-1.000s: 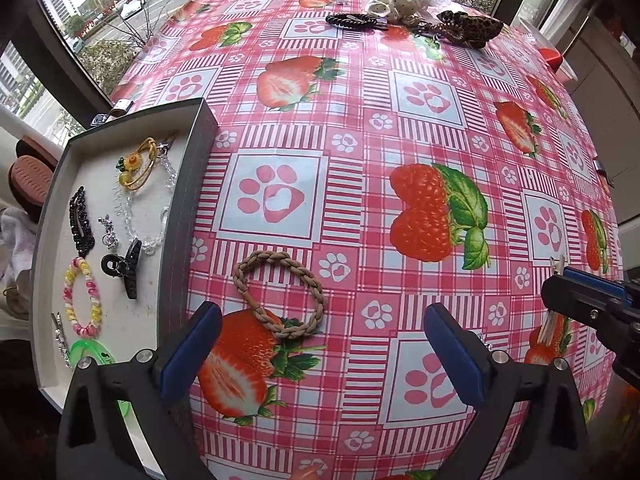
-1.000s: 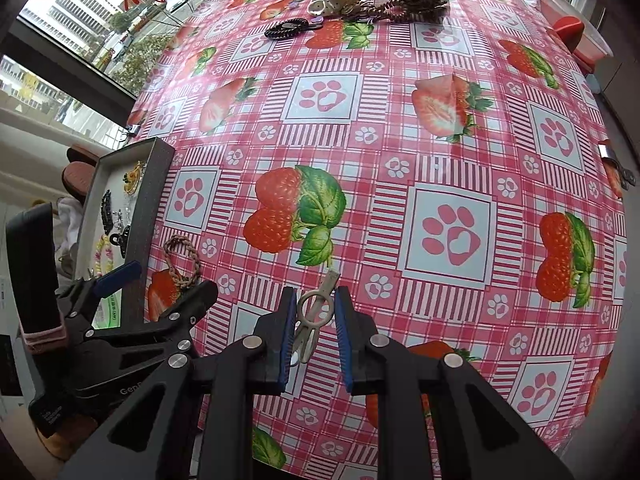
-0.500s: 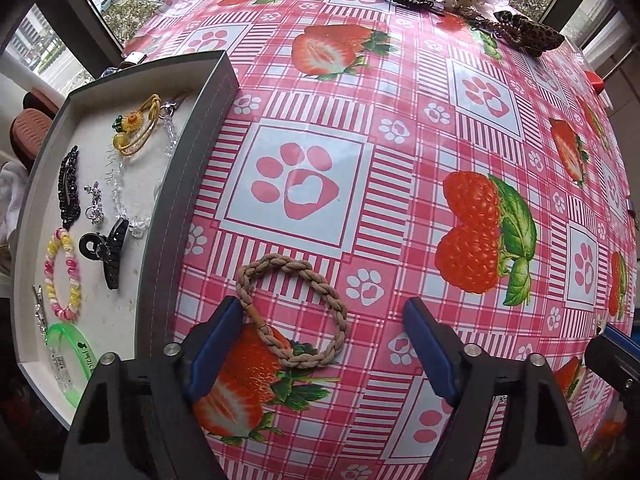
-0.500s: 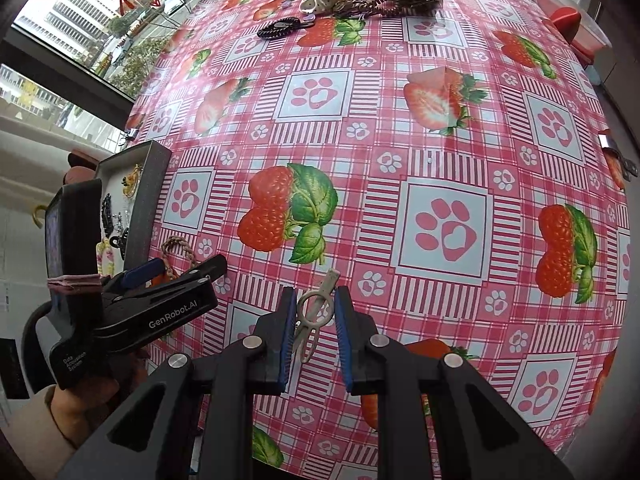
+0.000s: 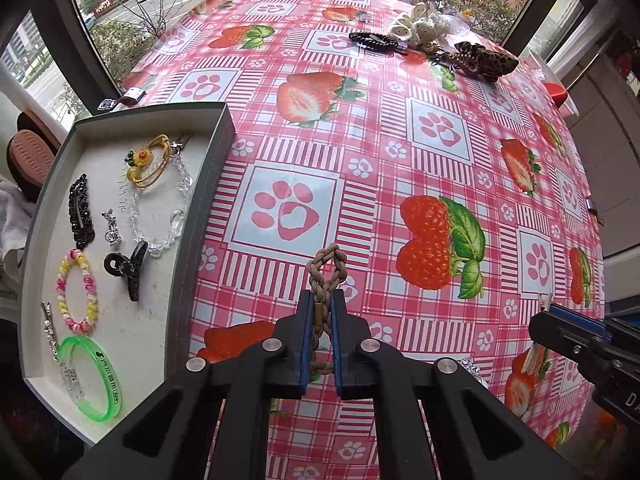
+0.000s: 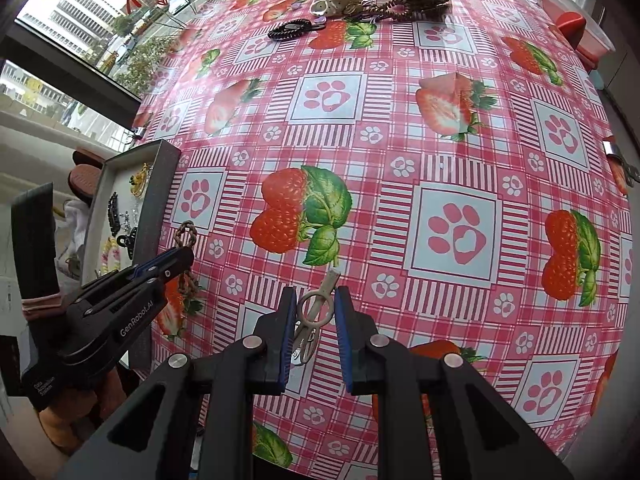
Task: Organize jewelry
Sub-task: 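Carry the braided bracelet and beige hair clip into the tray and release both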
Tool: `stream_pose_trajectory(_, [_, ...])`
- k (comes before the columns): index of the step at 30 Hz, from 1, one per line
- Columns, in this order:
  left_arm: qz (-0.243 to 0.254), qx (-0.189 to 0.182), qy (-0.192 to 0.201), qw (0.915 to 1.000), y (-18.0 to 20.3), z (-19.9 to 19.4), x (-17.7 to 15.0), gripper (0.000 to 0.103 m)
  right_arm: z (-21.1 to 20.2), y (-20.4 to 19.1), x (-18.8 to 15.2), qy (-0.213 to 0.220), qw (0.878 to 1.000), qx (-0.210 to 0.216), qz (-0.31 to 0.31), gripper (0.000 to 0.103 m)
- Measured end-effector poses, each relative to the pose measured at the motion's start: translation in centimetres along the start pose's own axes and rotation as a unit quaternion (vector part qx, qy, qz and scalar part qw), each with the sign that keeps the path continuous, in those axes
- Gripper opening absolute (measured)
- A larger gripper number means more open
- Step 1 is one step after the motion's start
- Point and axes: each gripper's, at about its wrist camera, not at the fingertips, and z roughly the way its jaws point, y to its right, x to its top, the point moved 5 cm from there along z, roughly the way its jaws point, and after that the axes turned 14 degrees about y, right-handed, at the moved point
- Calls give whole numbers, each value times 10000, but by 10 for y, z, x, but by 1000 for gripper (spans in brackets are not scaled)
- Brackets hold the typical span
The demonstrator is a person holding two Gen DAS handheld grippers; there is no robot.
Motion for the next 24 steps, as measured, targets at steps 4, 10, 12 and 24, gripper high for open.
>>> stream_pose_trajectory(4, [-133, -32, 242, 9996, -11, -24, 6, 15, -1, -16, 4, 16, 9999, 121, -75, 21])
stream_pose_trajectory(10, [-361, 123, 510, 9980, -52, -58, 11, 15, 1, -56, 13, 64, 9985, 420, -358, 21])
stream_pose_trajectory(12, [-440, 218, 559, 9972, -69, -67, 9, 15, 4, -74, 15, 41, 9973, 574, -466, 21])
stream_pose_trajectory(24, [-1020, 825, 621, 9894, -173, -75, -2, 15, 39, -191, 8, -303, 9823, 1389, -1219, 21])
